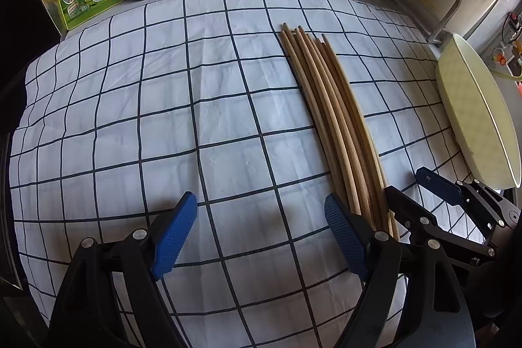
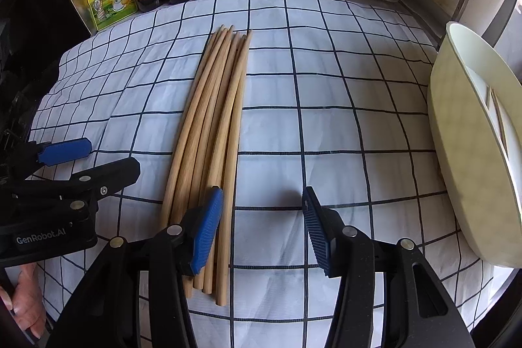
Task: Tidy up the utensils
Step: 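Close the left tool on one chopstick while the right tool grasps another chopstick, then carry the chopstick in the left tool to the basin while the right tool carries its own, then open the left tool inside the basin while the right tool releases its chopstick, then withdraw both open tools from the basin over the chopstick bundle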
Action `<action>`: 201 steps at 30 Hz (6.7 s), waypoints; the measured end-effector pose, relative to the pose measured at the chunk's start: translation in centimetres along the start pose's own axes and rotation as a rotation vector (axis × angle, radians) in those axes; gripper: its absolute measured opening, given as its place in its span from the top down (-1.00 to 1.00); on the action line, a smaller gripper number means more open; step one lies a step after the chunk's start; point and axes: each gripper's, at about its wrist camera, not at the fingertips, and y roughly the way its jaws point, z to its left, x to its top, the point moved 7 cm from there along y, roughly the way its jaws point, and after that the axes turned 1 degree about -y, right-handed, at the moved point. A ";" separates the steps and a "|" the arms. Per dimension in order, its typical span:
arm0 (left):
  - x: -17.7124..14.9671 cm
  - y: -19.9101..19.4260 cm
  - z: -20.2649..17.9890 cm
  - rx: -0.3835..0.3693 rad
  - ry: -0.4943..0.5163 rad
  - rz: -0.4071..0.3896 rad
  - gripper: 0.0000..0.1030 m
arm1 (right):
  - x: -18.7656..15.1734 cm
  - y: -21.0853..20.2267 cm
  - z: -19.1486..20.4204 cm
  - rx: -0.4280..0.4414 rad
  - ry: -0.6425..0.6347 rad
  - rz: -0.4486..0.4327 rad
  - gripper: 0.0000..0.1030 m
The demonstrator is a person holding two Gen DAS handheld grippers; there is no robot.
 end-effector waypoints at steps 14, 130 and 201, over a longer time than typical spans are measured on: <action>0.6 0.9 -1.6 -0.004 0.016 0.002 -0.53 | -0.3 0.2 -2.7 -0.058 0.001 -0.009 0.05; 9.7 3.6 -37.2 -0.192 0.663 0.095 0.80 | -1.9 -6.9 -32.1 -0.045 0.581 -0.093 0.87; 2.2 -6.1 -7.3 -0.011 0.082 -0.031 -0.53 | -2.1 -10.1 -8.4 0.084 0.154 -0.057 -0.05</action>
